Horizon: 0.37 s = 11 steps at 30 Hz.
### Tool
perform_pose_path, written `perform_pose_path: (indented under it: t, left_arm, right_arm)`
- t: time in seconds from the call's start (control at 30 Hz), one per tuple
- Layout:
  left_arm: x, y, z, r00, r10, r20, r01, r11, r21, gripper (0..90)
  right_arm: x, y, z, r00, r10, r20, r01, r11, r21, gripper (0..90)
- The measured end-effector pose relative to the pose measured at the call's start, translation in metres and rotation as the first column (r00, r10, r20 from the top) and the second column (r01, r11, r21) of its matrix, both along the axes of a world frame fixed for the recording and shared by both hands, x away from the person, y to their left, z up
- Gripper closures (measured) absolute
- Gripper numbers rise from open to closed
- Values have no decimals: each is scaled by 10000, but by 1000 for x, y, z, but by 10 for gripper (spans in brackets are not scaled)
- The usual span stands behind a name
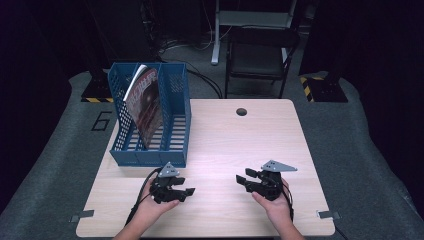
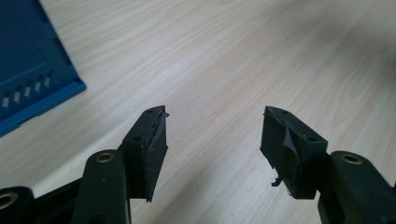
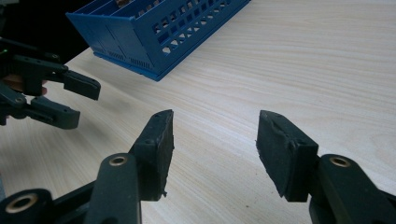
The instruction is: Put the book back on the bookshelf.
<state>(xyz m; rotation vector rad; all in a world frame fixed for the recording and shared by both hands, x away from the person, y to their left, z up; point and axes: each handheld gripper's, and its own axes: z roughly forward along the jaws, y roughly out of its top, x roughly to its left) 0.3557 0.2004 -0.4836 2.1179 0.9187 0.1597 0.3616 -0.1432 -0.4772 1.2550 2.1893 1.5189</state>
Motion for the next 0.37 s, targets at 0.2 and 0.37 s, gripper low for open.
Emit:
perform_pose_path:
  t: [0.2, 0.37]
  left_arm:
    - [4, -2, -15, 10000, 67, -64, -67, 10000, 68, 382]
    - [7, -4, -22, 10000, 3, -88, -1, 9997, 249, 375]
  right_arm:
    - [0, -1, 0, 10000, 37, -45, -37, 10000, -8, 459]
    - [0, -1, -1, 9999, 33, -96, -33, 10000, 0, 459]
